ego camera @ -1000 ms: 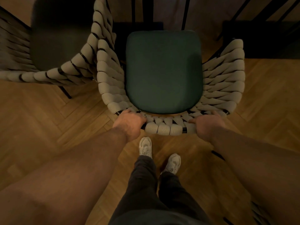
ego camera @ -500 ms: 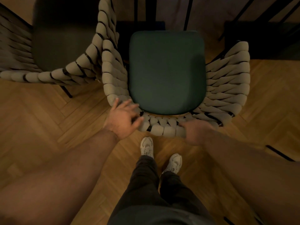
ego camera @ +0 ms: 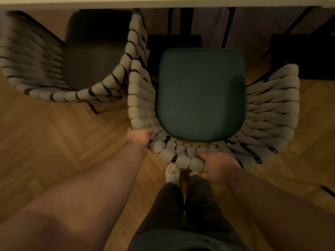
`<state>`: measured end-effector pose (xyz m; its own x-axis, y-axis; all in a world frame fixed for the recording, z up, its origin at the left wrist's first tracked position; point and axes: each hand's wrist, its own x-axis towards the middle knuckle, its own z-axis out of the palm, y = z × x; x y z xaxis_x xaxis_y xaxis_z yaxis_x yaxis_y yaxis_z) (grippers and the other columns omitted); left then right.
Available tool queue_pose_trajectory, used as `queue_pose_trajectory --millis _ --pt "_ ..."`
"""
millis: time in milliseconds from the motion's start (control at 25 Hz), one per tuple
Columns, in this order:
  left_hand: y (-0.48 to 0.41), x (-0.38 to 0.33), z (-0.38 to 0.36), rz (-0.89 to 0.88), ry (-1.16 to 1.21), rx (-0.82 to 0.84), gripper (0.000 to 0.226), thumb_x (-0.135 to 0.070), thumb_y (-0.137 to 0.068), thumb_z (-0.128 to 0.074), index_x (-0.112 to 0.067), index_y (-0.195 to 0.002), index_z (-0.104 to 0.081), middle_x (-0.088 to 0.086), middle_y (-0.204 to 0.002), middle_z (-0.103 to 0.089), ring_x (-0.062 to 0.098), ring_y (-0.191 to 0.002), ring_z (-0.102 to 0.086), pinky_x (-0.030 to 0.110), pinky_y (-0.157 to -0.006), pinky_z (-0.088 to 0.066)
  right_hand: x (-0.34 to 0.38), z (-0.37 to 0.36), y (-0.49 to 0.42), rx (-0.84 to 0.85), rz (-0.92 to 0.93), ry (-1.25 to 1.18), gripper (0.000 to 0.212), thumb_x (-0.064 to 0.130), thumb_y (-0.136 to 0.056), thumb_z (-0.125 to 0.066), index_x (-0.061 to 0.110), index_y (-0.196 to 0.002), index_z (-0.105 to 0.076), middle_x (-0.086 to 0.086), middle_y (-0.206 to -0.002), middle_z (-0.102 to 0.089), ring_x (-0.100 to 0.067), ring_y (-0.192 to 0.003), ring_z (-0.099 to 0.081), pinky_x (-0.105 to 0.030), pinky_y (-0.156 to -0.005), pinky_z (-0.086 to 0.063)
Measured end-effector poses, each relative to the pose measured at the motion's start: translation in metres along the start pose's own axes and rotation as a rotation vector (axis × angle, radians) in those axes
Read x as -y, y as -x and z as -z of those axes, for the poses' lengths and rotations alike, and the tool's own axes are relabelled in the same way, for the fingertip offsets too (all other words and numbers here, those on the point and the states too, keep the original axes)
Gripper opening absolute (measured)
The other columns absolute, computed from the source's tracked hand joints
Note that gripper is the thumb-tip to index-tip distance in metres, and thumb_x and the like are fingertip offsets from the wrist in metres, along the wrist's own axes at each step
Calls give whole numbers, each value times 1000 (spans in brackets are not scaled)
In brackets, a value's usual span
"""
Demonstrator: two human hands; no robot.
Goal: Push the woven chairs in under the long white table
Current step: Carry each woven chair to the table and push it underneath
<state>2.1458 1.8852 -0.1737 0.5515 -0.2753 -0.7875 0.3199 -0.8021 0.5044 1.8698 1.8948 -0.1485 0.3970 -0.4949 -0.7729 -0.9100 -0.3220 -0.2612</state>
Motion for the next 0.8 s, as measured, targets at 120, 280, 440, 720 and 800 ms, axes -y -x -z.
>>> queue_pose_trajectory --millis 120,280,440,720,800 --pt "14 -11 -8 -14 39 -65 46 -2 -82 -75 -9 -126 -62 12 -112 -69 30 -96 -68 37 -74 -59 -33 13 9 60 -4 48 76 55 -88 -66 43 -158 -39 10 -152 -56 -19 -134 -55 -39 -108 -49" --pt "22 -39 -19 -122 98 -66 37 2 -82 -74 -15 -112 -62 10 -109 -69 30 -97 -68 48 -87 -62 -60 28 13 37 -3 22 71 45 -91 -65 47 -157 -39 15 -148 -58 -16 -129 -57 -37 -105 -51" --pt "12 -71 -31 -198 78 -47 36 3 -84 -73 -18 -109 -59 6 -105 -67 24 -92 -66 37 -77 -57 -69 43 0 43 29 42 77 49 -90 -62 43 -162 -33 11 -154 -54 -20 -133 -56 -38 -105 -51" --pt "-29 -105 -26 -191 -83 -50 48 -4 -87 -77 -19 -130 -59 3 -112 -67 28 -105 -66 45 -92 -58 -81 45 -25 -35 -7 141 50 52 -92 -55 43 -141 -53 14 -135 -66 -14 -121 -62 -36 -108 -40" --pt "-29 -108 -28 -288 -275 -84 50 -9 -90 -74 -12 -136 -55 10 -126 -65 34 -119 -64 46 -103 -55 -79 48 -27 -13 -34 165 50 51 -92 -56 41 -141 -52 11 -135 -65 -16 -122 -61 -41 -114 -35"
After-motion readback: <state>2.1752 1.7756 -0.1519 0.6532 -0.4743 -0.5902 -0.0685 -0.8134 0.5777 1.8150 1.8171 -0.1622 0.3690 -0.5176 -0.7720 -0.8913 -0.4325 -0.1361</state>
